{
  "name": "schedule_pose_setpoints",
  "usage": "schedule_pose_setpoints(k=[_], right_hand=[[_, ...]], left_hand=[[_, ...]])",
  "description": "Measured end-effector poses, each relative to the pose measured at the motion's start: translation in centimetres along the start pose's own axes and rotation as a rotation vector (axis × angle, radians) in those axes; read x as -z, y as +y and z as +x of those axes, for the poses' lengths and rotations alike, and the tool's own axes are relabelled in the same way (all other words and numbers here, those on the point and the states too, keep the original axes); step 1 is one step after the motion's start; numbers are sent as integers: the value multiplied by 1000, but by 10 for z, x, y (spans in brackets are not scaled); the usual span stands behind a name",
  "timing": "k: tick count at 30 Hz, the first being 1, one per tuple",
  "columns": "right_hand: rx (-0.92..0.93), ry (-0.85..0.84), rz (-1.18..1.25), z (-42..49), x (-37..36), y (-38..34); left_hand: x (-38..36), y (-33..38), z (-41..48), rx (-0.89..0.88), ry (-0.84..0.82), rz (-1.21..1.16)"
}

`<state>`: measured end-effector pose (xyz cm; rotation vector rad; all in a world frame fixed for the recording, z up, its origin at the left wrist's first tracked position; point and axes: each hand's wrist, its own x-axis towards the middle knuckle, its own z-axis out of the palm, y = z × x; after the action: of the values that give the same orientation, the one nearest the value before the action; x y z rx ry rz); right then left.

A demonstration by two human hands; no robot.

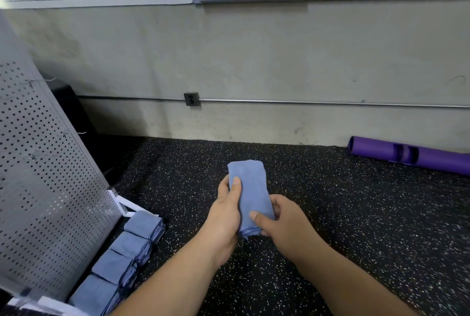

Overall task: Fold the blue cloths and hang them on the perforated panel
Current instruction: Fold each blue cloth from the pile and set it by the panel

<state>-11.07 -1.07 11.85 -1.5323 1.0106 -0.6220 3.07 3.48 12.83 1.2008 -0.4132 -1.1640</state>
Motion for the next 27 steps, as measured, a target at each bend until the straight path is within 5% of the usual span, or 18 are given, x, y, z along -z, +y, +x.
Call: schedule_pose_setpoints(k=[11, 21, 27], right_hand=[[22, 44, -124, -2, 24, -26], [124, 121, -136, 0, 23, -13], [385, 276, -509, -2, 12, -6]], left_hand=[[-6, 15, -9, 82, -40, -163], [-4, -3, -5, -26, -94, -8], [1, -4, -1, -112, 12, 17]])
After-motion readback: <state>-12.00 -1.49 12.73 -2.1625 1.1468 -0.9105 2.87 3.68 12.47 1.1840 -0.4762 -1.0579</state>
